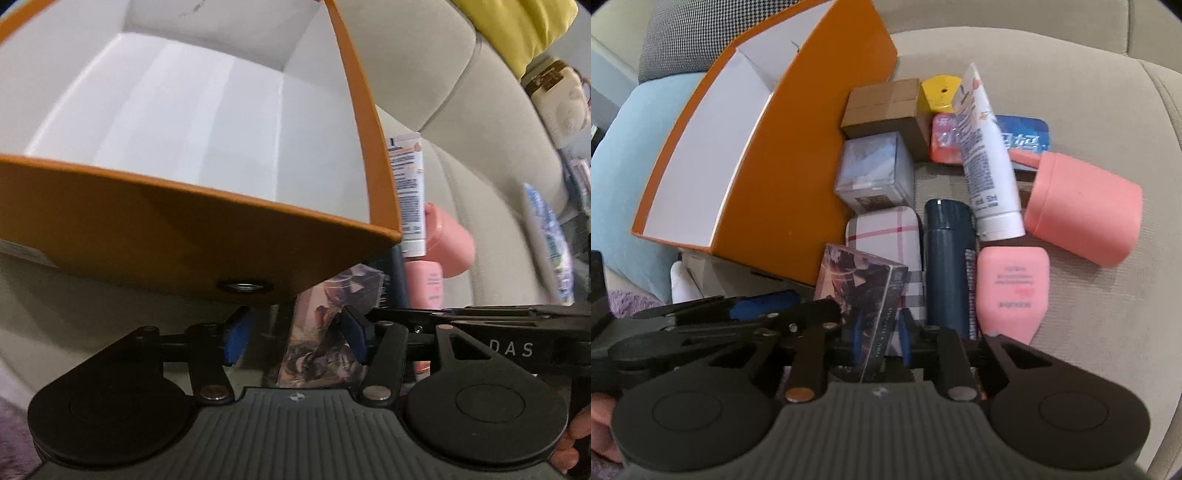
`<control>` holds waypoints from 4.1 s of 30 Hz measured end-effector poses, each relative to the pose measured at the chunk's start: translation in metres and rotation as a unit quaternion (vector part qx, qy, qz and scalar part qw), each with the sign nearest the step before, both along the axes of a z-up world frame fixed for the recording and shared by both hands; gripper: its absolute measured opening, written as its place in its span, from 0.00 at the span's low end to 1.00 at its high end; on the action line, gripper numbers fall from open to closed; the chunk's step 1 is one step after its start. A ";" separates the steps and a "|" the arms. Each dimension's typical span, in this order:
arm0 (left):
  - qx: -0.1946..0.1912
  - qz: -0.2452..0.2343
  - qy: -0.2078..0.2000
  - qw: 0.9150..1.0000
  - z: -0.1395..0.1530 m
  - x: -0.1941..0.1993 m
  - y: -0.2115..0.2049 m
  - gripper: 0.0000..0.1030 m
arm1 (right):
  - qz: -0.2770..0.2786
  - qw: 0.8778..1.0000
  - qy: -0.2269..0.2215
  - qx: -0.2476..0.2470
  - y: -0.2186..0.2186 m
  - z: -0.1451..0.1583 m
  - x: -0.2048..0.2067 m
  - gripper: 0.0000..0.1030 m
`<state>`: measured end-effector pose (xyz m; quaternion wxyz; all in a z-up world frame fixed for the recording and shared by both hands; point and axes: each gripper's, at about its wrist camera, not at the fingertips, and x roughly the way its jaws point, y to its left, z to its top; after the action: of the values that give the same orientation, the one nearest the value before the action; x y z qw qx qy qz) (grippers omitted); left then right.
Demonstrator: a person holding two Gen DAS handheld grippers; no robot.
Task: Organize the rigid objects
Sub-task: 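Grasp the photo card box with the left tool while the right tool grasps the plaid case, then carry the photo card box and plaid case with both tools into the orange shoebox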
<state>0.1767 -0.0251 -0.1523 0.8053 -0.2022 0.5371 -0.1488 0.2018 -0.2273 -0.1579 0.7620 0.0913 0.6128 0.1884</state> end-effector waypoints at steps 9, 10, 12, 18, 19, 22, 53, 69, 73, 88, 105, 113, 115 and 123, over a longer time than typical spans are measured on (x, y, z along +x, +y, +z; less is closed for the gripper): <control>-0.041 0.006 0.002 0.999 0.000 0.003 -0.006 0.46 | -0.021 1.000 -0.008 0.000 -0.007 0.001 -0.003 0.14; -0.035 0.004 -0.006 0.999 0.003 0.001 -0.008 0.41 | -0.017 1.000 -0.012 -0.003 -0.007 0.003 -0.004 0.14; -0.029 0.004 -0.014 0.999 0.010 -0.003 -0.010 0.34 | -0.008 1.000 -0.019 -0.011 -0.003 0.006 -0.007 0.14; 0.017 0.010 -0.048 0.999 0.032 -0.021 -0.009 0.26 | 0.020 0.998 -0.045 -0.032 0.011 0.015 -0.018 0.15; 0.020 0.009 -0.050 0.999 0.036 -0.023 -0.007 0.25 | 0.024 0.998 -0.044 -0.034 0.013 0.014 -0.019 0.15; 0.041 0.005 -0.054 0.998 0.046 -0.032 -0.004 0.25 | 0.036 0.998 -0.045 -0.038 0.019 0.012 -0.023 0.15; 0.102 -0.020 -0.074 0.992 0.039 -0.026 0.015 0.24 | 0.140 0.977 -0.019 -0.158 0.077 -0.019 0.024 0.69; 0.087 -0.023 -0.032 0.995 0.025 -0.034 0.022 0.25 | 0.054 0.995 0.081 -0.033 0.038 -0.026 0.031 0.74; 0.088 -0.022 -0.030 0.995 0.025 -0.036 0.022 0.25 | 0.020 0.996 0.080 -0.018 0.018 -0.030 0.032 0.63; 0.093 -0.022 -0.032 0.995 0.022 -0.036 0.022 0.26 | 0.039 0.999 0.017 -0.033 0.022 0.019 -0.004 0.26; 0.085 -0.018 -0.033 0.996 0.025 -0.034 0.023 0.26 | 0.089 0.994 0.067 -0.015 0.046 0.005 0.011 0.21; 0.054 -0.008 -0.064 0.996 0.054 -0.049 0.027 0.24 | 0.066 0.995 0.062 -0.027 0.020 0.020 0.002 0.20; 0.042 -0.009 -0.073 0.996 0.065 -0.053 0.029 0.24 | 0.061 0.996 0.056 -0.030 0.019 0.029 0.000 0.20; -0.002 0.001 -0.100 0.995 0.102 -0.058 0.035 0.24 | 0.056 0.998 0.011 -0.024 0.013 0.083 -0.011 0.20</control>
<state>0.1187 0.0101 -0.0499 0.8548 -0.1884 0.4535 -0.1680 0.1910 -0.2138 -0.0749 0.7452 0.0409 0.6299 0.2152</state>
